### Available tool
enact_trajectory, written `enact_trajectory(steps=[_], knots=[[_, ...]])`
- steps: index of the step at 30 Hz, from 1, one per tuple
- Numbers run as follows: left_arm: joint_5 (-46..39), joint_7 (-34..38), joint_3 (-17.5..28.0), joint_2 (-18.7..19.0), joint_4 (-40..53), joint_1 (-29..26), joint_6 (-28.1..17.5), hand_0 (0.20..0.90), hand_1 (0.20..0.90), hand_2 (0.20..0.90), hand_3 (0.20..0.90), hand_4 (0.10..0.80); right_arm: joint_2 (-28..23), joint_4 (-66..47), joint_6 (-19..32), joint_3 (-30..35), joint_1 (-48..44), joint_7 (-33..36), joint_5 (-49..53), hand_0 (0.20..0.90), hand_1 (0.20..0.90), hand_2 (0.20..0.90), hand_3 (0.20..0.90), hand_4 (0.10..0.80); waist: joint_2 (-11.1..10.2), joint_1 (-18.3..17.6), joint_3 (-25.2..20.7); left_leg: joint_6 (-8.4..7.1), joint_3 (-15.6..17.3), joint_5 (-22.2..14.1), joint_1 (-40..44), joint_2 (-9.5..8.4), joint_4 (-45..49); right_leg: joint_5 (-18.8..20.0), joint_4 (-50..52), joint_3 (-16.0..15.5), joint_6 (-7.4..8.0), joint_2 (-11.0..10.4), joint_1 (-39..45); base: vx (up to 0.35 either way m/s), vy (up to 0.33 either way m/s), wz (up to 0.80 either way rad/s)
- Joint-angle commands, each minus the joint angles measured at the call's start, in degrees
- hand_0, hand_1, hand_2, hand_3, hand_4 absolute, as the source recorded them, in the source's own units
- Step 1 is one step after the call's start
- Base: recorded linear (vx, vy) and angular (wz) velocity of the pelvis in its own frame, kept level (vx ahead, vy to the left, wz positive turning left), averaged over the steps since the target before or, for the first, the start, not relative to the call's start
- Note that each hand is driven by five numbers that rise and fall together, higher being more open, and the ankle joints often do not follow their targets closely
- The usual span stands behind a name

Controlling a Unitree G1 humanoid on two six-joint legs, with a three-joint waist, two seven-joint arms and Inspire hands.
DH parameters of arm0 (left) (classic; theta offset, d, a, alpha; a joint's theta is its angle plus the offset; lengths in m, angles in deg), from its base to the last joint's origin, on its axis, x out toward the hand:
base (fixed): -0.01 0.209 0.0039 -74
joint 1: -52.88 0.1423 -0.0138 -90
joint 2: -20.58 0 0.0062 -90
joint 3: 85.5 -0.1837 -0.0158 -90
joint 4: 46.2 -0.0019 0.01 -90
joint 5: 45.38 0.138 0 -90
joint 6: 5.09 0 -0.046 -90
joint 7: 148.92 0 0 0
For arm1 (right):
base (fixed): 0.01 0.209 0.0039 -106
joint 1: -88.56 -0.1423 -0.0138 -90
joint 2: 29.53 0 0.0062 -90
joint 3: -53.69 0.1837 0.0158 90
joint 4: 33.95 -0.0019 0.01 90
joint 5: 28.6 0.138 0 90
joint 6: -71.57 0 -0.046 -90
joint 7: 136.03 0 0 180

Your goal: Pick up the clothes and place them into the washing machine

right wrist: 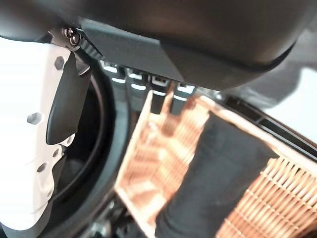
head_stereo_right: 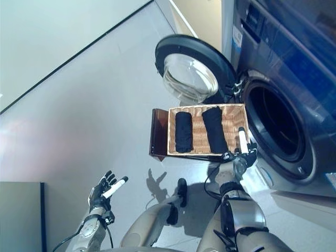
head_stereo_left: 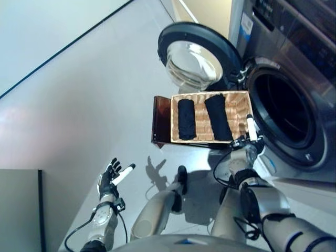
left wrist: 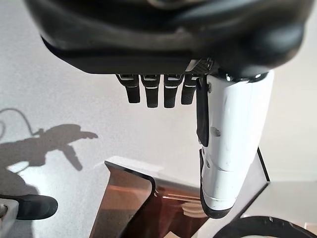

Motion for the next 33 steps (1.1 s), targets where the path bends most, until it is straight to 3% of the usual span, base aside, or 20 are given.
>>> enact_trajectory(steps=[1,6,10,13,16,17,20,26,29,31,33], knots=[[3.9,1.3,3.7,3.3,-4.5,-1.6,-2.0,0.9,0.9,0.9,0.9,0.8,-1.6,-5.6,-1.4,-5.7,4.2,-2.0,-12.3,0.9,0.9,0.9,0.9,0.8,-3.6,-0.6,-4.4,-4.76,-0.5,-4.3,-0.1,1.32,0.6,4.9,-13.3,-1.5,0.01,0.6,7.7,0.089,-0.077,-0.11],[9.7,-0.3,4.9,3.8,-12.8,-2.0,0.1,0.9,0.9,0.9,0.9,0.8,-4.2,-7.9,-6.9,-13.4,13.9,-5.2,-29.6,0.9,0.9,0.9,0.9,0.8,-7.2,-1.9,-7.2,-5.45,-1.1,-3.8,6.7,2.4,-3.2,6.0,-18.9,-3.7,0.73,1.3,16.0,0.092,-0.07,0.07],[16.9,-3.3,5.4,3.9,-20.1,-1.1,2.3,0.9,0.9,0.9,0.9,0.8,-5.5,-4.6,-9.8,-14.7,22.1,-8.7,-40.1,0.9,0.9,0.9,0.9,0.8,-8.9,-2.5,-10.3,-5.58,-0.6,-4.6,11.2,2.92,-4.1,7.2,-23.1,-4.4,1.59,2.0,21.5,0.095,-0.043,-0.04],[18.8,-4.0,6.8,4.0,-22.7,0.0,2.9,0.9,0.9,0.9,0.9,0.8,-5.0,-2.8,-10.3,-13.2,26.4,-9.4,-41.9,0.9,0.9,0.9,0.9,0.8,-9.5,-2.8,-12.2,-5.69,-0.2,-5.1,14.2,3.13,-5.1,7.6,-25.1,-4.6,1.96,2.1,24.3,0.144,-0.038,-0.01],[21.4,-5.7,7.9,3.7,-25.4,1.2,3.6,0.9,0.9,0.9,0.9,0.8,-4.4,4.9,-12.1,-12.1,30.2,-8.6,-49.3,0.9,0.9,0.9,0.9,0.8,-10.1,-2.7,-14.2,-5.58,0.1,-5.1,18.4,3.18,-7.7,8.2,-27.5,-5.0,2.54,2.1,28.3,0.151,-0.036,-0.12],[23.3,-6.2,7.7,3.4,-25.8,1.6,3.8,0.9,0.9,0.9,0.9,0.8,-3.9,9.3,-13.3,-13.1,32.0,-7.2,-56.5,0.9,0.9,0.9,0.9,0.8,-10.1,-2.8,-15.5,-5.62,0.2,-4.9,19.8,3.12,-9.4,8.5,-28.9,-5.1,2.87,2.1,29.7,0.097,-0.013,-0.05],[24.1,-6.3,7.3,2.7,-25.7,2.5,3.7,0.9,0.9,0.9,0.9,0.8,-3.6,13.3,-14.5,-12.0,33.5,-5.8,-58.8,0.9,0.9,0.9,0.9,0.8,-10.1,-3.0,-16.7,-5.55,-0.1,-5.0,21.4,2.96,-10.7,8.7,-30.1,-5.6,3.19,1.8,31.2,0.075,0.007,-0.02],[24.5,-6.8,6.4,2.0,-25.0,2.7,4.3,0.9,0.9,0.9,0.9,0.8,-4.4,17.1,-15.6,-10.3,35.3,-5.8,-61.3,0.9,0.9,0.9,0.9,0.8,-11.1,-3.6,-16.5,-4.44,-1.0,-6.4,23.4,1.99,-9.8,8.2,-28.7,-5.9,3.28,0.8,33.3,0.037,0.037,0.0],[24.4,-6.1,5.9,1.8,-24.5,2.3,4.5,0.9,0.9,0.9,0.9,0.8,-4.4,16.9,-15.7,-9.1,34.5,-5.3,-59.0,0.9,0.9,0.9,0.9,0.8,-11.7,-3.7,-16.0,-3.46,-1.5,-8.2,23.5,1.21,-7.8,7.4,-25.8,-5.9,3.4,-0.3,33.3,0.04,0.107,0.24],[24.7,-5.9,5.0,2.0,-23.5,2.2,4.6,0.9,0.9,0.9,0.9,0.8,-4.3,16.4,-15.8,-9.3,33.7,-5.1,-58.5,0.9,0.9,0.9,0.9,0.8,-11.9,-3.6,-15.3,-2.02,-1.9,-9.9,23.3,0.31,-5.5,7.0,-19.7,-5.2,3.48,-1.3,31.6,-0.018,0.136,0.24],[24.8,-5.8,4.2,2.5,-23.2,1.5,4.7,0.9,0.9,0.9,0.9,0.8,-4.5,15.8,-15.5,-9.5,32.9,-4.9,-57.2,0.9,0.9,0.9,0.9,0.8,-11.9,-3.9,-13.6,-0.5,-2.4,-10.8,22.9,-0.7,-3.3,11.4,-11.1,-2.5,3.19,-1.9,27.5,-0.066,0.15,0.06]])
